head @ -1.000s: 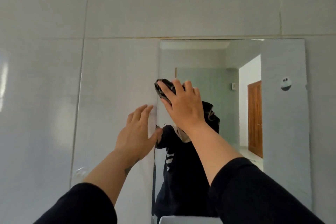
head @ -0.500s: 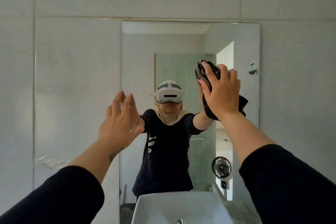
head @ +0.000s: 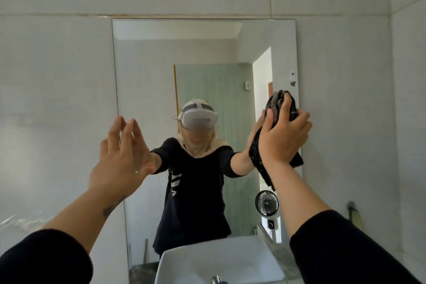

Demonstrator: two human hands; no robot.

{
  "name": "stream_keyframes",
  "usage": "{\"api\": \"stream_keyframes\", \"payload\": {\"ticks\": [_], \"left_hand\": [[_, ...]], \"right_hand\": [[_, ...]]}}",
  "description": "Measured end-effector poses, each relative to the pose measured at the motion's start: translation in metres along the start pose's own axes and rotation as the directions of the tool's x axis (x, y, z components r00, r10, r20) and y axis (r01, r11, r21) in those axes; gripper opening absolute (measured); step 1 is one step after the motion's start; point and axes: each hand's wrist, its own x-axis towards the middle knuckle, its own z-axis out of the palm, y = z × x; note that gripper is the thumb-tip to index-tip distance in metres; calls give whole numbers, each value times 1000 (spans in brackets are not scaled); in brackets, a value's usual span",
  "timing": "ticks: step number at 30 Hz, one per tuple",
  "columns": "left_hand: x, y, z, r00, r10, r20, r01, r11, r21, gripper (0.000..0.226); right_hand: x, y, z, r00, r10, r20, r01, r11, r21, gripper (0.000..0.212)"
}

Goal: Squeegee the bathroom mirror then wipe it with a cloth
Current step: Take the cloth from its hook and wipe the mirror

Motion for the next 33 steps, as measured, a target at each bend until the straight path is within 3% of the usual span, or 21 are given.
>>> {"api": "stream_keyframes", "payload": {"ticks": [7,14,21,24,26,30,33], "left_hand": [[-2,-1,-4,1000,7,2,-7,999,-52,107],[-9,-9,-11,999,48,-16,-51,969,-240,94],[-32,-37,-18,998,60,-24,-64,974,-218,82],[-41,-46,-18,999,44,7,-43,985,-170,87],[-45,-48,-17,999,27,31,-22,989,-148,88],[-50,-40,-11,997,46,61,-37,989,-142,89],[-53,-30,-1,995,50,86,-40,992,-119,95]], "right_hand": [[-42,-58,10,976,-207,70,205,978,42,46],[-89,-125,25,876,-451,174,441,893,93,47],[-146,-161,31,675,-689,265,675,721,155,48],[-161,-150,32,517,-808,283,802,573,170,53],[-166,-139,30,457,-844,280,841,512,172,49],[-160,-111,23,426,-841,333,853,496,163,47],[-142,-89,16,505,-797,332,810,570,136,45]]}}
